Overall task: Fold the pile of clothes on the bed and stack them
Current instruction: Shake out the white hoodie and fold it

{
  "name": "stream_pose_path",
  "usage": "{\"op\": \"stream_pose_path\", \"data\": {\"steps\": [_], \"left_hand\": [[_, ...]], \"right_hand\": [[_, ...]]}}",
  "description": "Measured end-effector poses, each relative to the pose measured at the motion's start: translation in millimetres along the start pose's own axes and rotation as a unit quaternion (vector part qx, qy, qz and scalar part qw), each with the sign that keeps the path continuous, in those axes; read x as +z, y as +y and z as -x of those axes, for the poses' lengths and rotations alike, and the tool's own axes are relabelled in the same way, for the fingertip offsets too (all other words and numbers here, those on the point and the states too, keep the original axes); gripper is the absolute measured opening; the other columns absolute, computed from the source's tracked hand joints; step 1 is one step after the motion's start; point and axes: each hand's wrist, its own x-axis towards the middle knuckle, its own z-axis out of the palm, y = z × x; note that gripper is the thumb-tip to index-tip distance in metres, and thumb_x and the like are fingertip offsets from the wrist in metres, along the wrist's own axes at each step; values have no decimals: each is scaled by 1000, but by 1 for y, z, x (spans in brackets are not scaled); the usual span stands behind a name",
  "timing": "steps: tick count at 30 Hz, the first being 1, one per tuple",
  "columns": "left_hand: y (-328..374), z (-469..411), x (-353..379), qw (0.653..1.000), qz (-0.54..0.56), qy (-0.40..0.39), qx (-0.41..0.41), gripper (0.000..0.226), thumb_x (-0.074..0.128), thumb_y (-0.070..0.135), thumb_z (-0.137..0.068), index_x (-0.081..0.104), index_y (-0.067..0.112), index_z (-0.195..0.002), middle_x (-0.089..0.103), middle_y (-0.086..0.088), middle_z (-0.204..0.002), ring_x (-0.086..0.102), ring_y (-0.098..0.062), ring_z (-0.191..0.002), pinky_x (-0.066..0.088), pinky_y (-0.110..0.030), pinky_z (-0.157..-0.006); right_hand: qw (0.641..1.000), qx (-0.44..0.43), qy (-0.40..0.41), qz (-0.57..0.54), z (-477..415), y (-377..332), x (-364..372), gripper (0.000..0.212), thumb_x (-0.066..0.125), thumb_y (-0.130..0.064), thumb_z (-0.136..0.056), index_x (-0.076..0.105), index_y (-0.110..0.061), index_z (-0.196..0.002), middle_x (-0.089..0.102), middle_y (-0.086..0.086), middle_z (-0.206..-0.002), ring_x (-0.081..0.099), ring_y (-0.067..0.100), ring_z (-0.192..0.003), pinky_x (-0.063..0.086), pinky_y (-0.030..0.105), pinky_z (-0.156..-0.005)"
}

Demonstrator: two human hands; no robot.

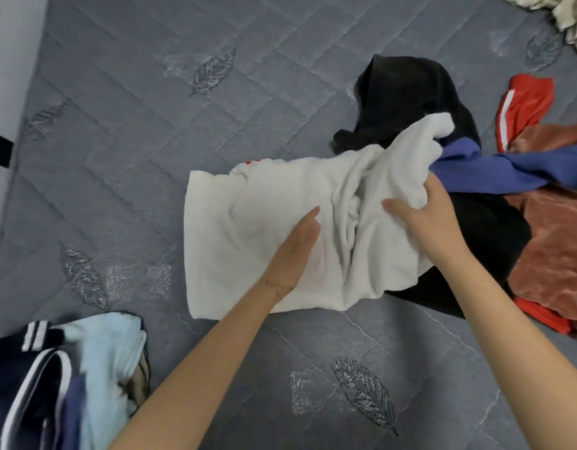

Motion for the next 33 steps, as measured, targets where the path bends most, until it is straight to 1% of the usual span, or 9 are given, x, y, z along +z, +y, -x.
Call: {"op": "stream_pose_path", "data": {"steps": [3, 8, 11, 14, 18, 22, 26, 30, 33], "left_hand": [[12, 5, -14, 995, 88, -8, -52, 40, 19, 44, -103, 30, 39, -140, 43, 5, -143, 44, -9, -126, 37, -14, -97], [-6, 23, -38, 943, 308, 21, -126, 52, 19, 72, -88, 46, 48, -125, 62, 4, -121, 54, -24, -119, 38, -48, -107], [-27, 35, -60, 884, 450, 48, -114, 67, 27, 74, -85, 46, 34, -136, 57, 2, -135, 49, -20, -126, 35, -45, -108], [-33, 52, -81, 845, 508, 124, -110, 71, 25, 72, -87, 54, 24, -130, 65, -2, -122, 57, -21, -117, 42, -38, -100], [-50, 59, -104, 840, 480, 244, -73, 68, 20, 72, -90, 57, 27, -125, 68, 1, -117, 62, -16, -111, 44, -39, -102], [-58, 59, -114, 853, 322, 405, -68, 67, 45, 67, -88, 42, 23, -139, 51, 6, -137, 49, -7, -122, 36, -34, -107], [-54, 54, -118, 868, 28, 491, 65, 51, 54, 30, -93, 40, 20, -140, 37, 1, -146, 32, -11, -136, 28, -33, -112], [-47, 42, -124, 837, -289, 446, 130, 35, 42, 19, -87, 65, 16, -114, 61, -4, -124, 55, -27, -117, 36, -48, -105], [-51, 32, -103, 834, -411, 356, 93, 46, 31, 24, -89, 60, 16, -124, 60, -6, -128, 55, -28, -120, 35, -47, -107]], "right_hand": [[998, -40, -50, -2, 7, -31, 33, 36, 71, -11, -83, 54, -25, -112, 57, -24, -100, 53, -14, -88, 40, 6, -75], [987, -110, -120, -6, 26, -75, 106, 31, 70, -7, -82, 57, -24, -104, 59, -23, -94, 52, -16, -85, 36, 3, -73], [986, -103, -132, -12, 37, -89, 155, 29, 68, -11, -84, 56, -24, -107, 59, -21, -94, 54, -12, -82, 39, 3, -69], [981, -62, -182, 32, 47, -93, 201, 37, 61, -19, -91, 50, -22, -126, 58, -11, -111, 53, 1, -90, 37, 1, -69], [935, 50, -342, 76, 49, -77, 235, 53, 43, -29, -100, 25, -24, -149, 40, -1, -148, 41, 18, -131, 30, 19, -98], [950, 20, -309, 37, 54, -63, 234, 39, 36, -14, -101, 46, -18, -138, 52, -1, -136, 50, 15, -120, 36, 26, -106], [957, -229, -103, 144, 33, -45, 212, 35, 47, -6, -93, 58, -9, -127, 55, 6, -133, 44, 23, -129, 24, 20, -113], [885, -236, -154, 370, 0, -10, 200, 54, 35, -41, -95, 38, -24, -146, 18, 5, -159, 4, 31, -148, -6, 43, -117], [849, -261, -207, 409, -11, -4, 203, 60, 14, -49, -94, 31, -31, -148, 12, -1, -161, -4, 25, -149, -12, 43, -115]]}}
